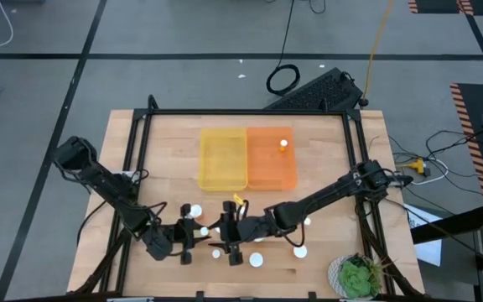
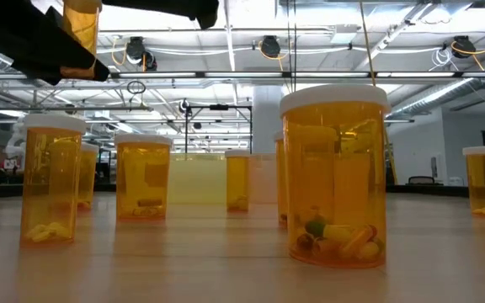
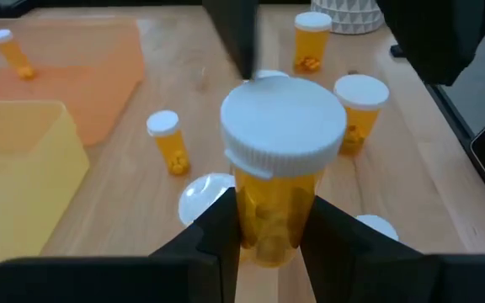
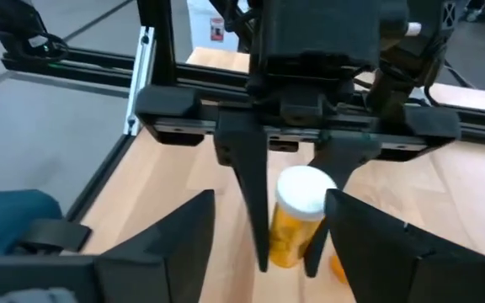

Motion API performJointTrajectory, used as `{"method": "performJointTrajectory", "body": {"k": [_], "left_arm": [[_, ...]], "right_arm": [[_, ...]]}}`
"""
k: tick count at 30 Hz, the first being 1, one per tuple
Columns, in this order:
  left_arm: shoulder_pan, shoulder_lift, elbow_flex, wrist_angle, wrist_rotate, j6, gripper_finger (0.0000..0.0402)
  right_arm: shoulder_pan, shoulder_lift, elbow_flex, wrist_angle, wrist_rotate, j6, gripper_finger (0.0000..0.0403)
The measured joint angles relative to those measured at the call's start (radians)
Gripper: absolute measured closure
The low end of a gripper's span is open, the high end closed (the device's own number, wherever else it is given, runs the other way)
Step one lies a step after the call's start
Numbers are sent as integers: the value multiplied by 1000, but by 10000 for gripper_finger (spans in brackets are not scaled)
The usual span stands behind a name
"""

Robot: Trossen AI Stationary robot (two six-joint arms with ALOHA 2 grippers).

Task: Pick and place medicine bottles into bin by pill shape (circle, oval)
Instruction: Put the small orange pill bottle into the orange bin

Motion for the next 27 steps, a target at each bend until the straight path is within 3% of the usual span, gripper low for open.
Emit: {"method": "performJointTrajectory", "body": {"k": [7, 12, 17, 27], "left_arm": [[0, 11, 0, -15, 3, -29, 298], [10, 43, 0, -14, 11, -30, 298], [30, 50, 0, -13, 29, -26, 298], [48, 50, 0, -21, 50, -19, 298]], "right_arm": [[-7, 0, 0, 29, -1, -35, 131], [-13, 0, 0, 57, -1, -31, 135], [-27, 0, 49, -104, -4, 35, 144], [-55, 24, 52, -106, -51, 54, 145]]}}
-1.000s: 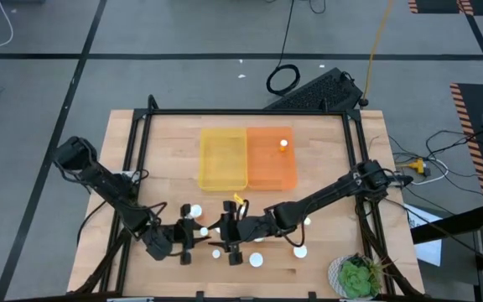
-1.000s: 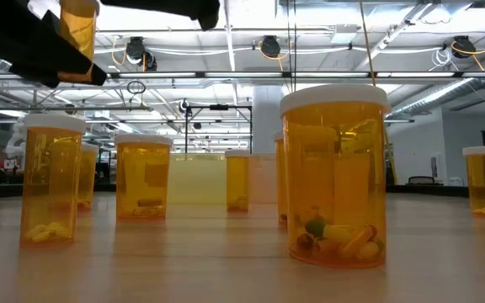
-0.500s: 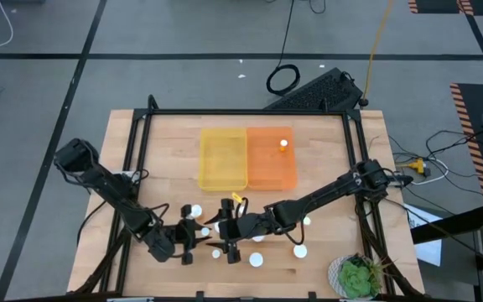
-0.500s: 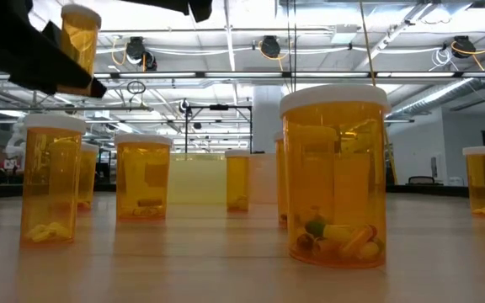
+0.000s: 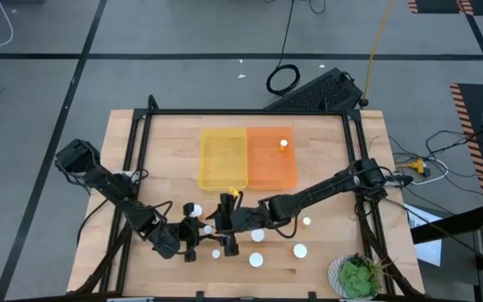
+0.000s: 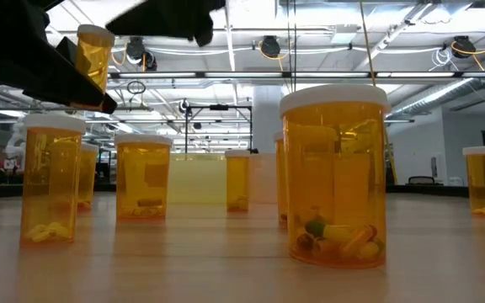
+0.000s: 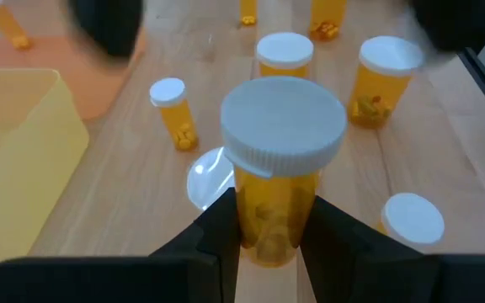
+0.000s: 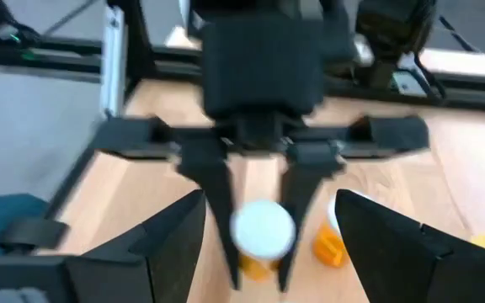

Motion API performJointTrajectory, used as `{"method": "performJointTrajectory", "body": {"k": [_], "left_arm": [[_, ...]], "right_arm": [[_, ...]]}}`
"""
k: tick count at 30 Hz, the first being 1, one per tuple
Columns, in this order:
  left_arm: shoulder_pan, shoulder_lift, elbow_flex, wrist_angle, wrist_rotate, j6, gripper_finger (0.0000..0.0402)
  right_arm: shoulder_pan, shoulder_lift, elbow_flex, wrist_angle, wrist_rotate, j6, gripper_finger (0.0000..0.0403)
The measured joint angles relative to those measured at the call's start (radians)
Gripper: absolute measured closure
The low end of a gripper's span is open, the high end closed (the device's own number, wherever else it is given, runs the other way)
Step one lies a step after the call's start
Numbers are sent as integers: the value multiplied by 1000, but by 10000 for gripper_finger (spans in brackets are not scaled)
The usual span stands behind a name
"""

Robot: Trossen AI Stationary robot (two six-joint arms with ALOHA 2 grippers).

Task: Pick and place medicine bottles into bin by pill shape (circle, oval)
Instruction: Put the small orange pill bottle into the orange bin

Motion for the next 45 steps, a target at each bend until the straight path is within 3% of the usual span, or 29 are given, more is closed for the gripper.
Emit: {"method": "performJointTrajectory", "body": {"k": [11, 30, 41, 45], "left_arm": [[-1, -1, 0, 0, 18, -6, 298], [-2, -1, 0, 8, 23, -23, 298], [-7, -1, 0, 8, 20, -26, 297], [-12, -1, 0, 8, 18, -31, 275]], "right_arm": [[-12, 40, -2, 48, -78, -58, 150], [-13, 38, -16, 62, -101, -73, 257], [-18, 38, -16, 62, -104, -80, 283], [-18, 38, -16, 61, -106, -80, 282]]}}
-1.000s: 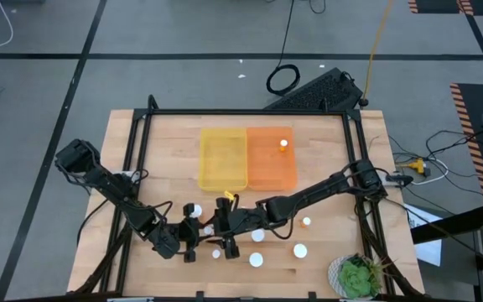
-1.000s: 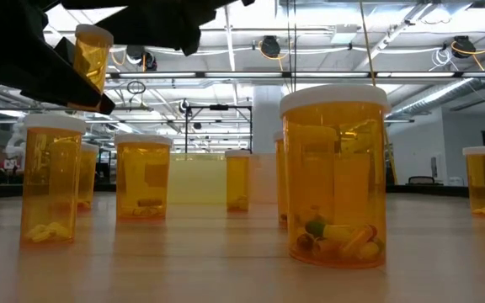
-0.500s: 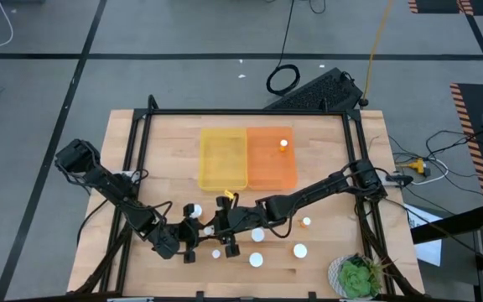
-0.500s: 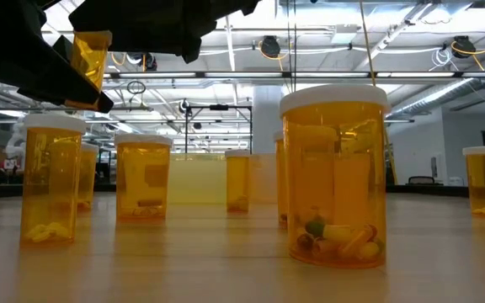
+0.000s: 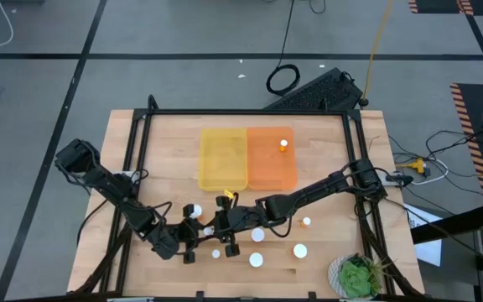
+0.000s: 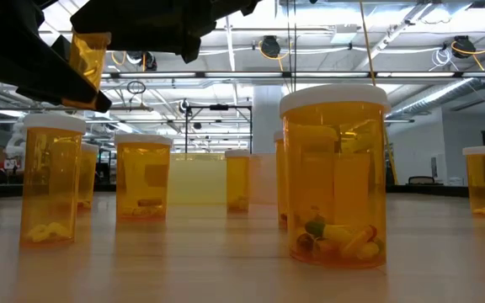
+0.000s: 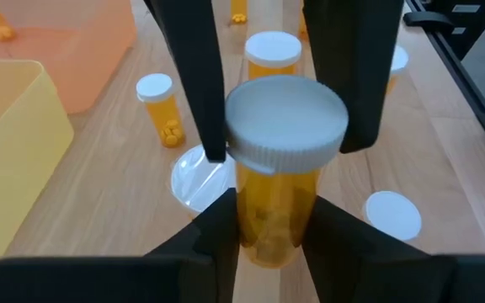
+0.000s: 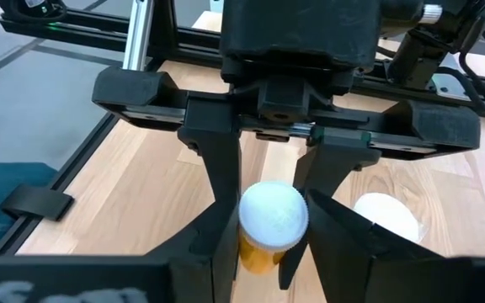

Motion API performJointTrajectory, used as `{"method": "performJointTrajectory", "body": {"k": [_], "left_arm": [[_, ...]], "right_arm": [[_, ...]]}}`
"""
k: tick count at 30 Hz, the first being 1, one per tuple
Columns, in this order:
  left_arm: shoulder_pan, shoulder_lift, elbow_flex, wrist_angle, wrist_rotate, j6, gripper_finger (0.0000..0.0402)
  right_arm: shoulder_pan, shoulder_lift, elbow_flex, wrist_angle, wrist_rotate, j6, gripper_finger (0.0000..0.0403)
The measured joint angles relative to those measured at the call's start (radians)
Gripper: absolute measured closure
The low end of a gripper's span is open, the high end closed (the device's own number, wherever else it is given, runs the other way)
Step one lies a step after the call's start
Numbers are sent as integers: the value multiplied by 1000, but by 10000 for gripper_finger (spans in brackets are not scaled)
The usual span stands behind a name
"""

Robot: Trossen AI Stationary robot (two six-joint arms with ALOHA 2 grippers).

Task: Pick and place medicine bottles into bin by pill shape (circle, oval)
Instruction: Put the small orange pill bottle into the orange bin

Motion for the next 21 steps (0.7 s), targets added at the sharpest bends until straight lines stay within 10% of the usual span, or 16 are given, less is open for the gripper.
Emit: {"method": "performJointTrajectory", "body": {"k": [11, 21], "left_arm": [[-17, 0, 0, 10, -33, -39, 159], [-34, 0, 0, 7, -56, -51, 135]], "right_arm": [[1, -1, -1, -9, -2, 0, 282], [3, -36, -2, -80, -29, 40, 282]]}}
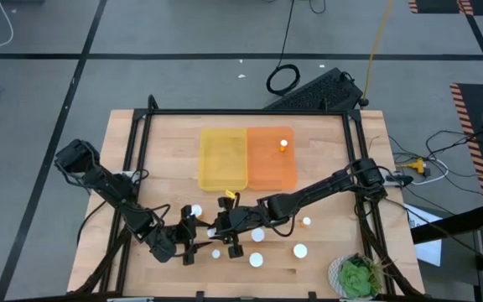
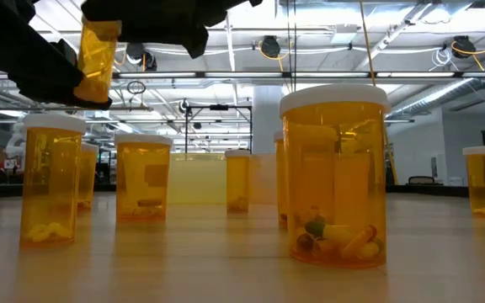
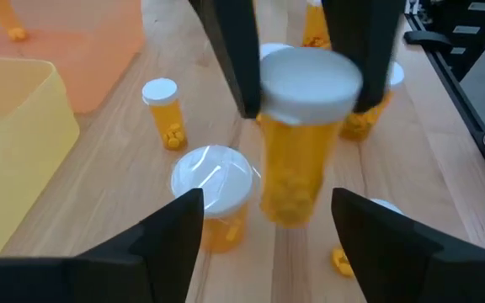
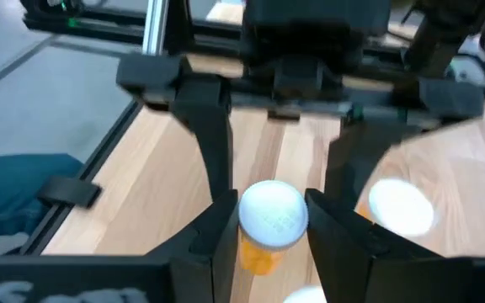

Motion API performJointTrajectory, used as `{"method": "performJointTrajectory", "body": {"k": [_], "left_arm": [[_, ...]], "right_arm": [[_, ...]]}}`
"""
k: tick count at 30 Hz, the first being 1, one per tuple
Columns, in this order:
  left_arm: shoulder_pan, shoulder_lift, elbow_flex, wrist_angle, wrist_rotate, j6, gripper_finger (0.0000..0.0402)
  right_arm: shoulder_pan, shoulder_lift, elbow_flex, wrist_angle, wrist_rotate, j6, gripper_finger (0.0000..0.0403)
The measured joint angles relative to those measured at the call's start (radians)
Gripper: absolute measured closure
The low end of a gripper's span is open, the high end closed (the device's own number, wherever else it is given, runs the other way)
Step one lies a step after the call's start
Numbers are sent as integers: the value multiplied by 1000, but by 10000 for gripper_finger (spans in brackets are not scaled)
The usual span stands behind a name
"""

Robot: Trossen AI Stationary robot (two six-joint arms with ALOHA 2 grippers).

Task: Pick and place medicine bottles into bin by pill shape (circle, oval)
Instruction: Put the small orange pill bottle into the orange bin

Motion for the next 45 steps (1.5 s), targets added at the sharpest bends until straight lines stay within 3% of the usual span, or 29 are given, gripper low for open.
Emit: {"method": "performJointTrajectory", "body": {"k": [15, 20, 26, 29, 36, 42, 45], "left_arm": [[-33, 0, 0, -6, -3, -35, 135], [-46, 0, 0, -2, -17, -51, 135], [-52, 0, 0, 1, -24, -56, 135], [-52, 0, 0, 2, -24, -56, 135], [-52, 0, 0, 3, -24, -51, 135], [-37, 0, 0, 5, -25, -32, 135], [-25, 0, 0, 7, -25, -30, 135]], "right_arm": [[8, -164, 0, -274, 11, 43, 282], [3, -227, -10, -378, 117, 35, 282], [-38, -351, -148, -380, 239, 34, 282], [-83, -431, -255, -333, 296, 41, 282], [-285, -591, -528, -124, 292, 46, 282], [-497, -613, -662, 26, 111, 55, 282], [-567, -587, -673, 62, 80, 40, 282]]}}
